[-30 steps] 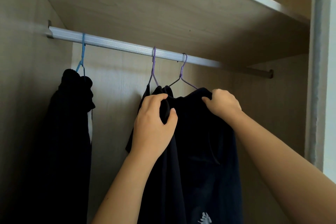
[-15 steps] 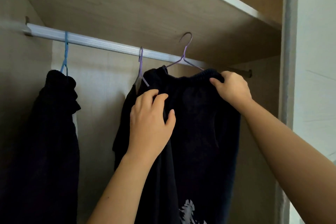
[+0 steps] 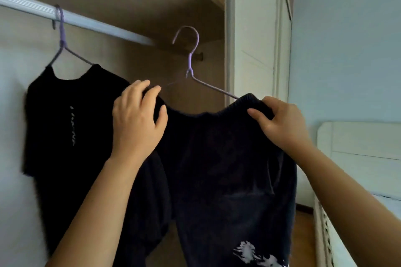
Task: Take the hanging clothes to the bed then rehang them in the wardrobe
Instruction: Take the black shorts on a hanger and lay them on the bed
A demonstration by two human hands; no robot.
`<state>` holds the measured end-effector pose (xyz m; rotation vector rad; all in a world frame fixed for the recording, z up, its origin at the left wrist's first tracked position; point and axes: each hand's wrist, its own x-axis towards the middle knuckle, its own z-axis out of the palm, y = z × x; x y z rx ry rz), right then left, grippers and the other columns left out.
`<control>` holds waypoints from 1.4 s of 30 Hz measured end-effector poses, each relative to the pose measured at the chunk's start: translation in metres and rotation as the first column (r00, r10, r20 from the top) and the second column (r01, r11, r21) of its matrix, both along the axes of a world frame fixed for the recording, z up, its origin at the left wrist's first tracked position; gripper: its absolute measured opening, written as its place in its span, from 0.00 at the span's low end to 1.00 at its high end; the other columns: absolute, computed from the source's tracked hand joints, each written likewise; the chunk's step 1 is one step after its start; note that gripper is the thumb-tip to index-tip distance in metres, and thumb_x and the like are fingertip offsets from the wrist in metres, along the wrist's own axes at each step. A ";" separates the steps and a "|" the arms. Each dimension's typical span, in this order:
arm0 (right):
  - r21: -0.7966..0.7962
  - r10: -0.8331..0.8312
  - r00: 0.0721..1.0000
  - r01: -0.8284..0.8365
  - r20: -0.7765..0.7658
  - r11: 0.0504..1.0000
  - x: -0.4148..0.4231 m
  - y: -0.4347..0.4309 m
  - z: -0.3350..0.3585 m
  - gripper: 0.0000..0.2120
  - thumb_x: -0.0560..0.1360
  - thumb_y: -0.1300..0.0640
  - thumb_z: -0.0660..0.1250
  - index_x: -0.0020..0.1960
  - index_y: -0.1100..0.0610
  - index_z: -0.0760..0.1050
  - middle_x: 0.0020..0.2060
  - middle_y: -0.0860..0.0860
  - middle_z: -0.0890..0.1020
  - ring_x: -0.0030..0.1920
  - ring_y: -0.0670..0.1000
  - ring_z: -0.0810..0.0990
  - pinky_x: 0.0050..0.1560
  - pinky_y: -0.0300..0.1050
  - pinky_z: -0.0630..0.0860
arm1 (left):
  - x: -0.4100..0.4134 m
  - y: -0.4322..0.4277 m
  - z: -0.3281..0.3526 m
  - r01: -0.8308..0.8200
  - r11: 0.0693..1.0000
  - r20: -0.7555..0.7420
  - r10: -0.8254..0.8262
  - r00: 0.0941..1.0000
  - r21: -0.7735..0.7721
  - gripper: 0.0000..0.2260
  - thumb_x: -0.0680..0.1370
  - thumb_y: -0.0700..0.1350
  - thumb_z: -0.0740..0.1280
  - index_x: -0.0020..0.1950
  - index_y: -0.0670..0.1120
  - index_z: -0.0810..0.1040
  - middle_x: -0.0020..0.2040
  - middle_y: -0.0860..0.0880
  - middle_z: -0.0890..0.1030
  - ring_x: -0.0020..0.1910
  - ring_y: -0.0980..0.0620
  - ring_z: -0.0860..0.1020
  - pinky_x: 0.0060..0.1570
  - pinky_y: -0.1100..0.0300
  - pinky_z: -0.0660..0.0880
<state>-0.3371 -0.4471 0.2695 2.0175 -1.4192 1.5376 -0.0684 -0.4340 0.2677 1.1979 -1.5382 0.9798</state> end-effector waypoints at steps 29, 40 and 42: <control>0.327 -0.711 0.694 0.701 -0.110 0.634 -0.209 0.339 -0.146 0.09 0.73 0.51 0.66 0.41 0.56 0.74 0.33 0.50 0.76 0.38 0.55 0.75 0.41 0.47 0.70 | -0.224 0.077 -0.161 0.671 0.474 -0.214 -0.703 0.679 0.570 0.14 0.76 0.55 0.63 0.41 0.43 0.70 0.35 0.49 0.72 0.34 0.48 0.71 0.33 0.59 0.62; 0.391 -0.904 0.409 0.857 -0.122 0.335 -0.199 0.560 -0.194 0.11 0.73 0.53 0.68 0.48 0.61 0.77 0.42 0.58 0.81 0.41 0.51 0.72 0.46 0.42 0.64 | -0.296 0.240 -0.203 0.765 0.147 -0.307 -0.856 0.417 0.627 0.18 0.73 0.59 0.64 0.42 0.43 0.74 0.36 0.48 0.77 0.35 0.50 0.73 0.33 0.58 0.64; 0.419 -0.930 0.350 0.866 -0.116 0.274 -0.202 0.604 -0.197 0.17 0.70 0.46 0.66 0.47 0.61 0.77 0.39 0.56 0.80 0.40 0.51 0.72 0.45 0.42 0.64 | -0.314 0.276 -0.207 0.760 0.058 -0.346 -0.866 0.361 0.647 0.18 0.73 0.58 0.65 0.40 0.43 0.74 0.35 0.49 0.76 0.33 0.52 0.72 0.30 0.61 0.64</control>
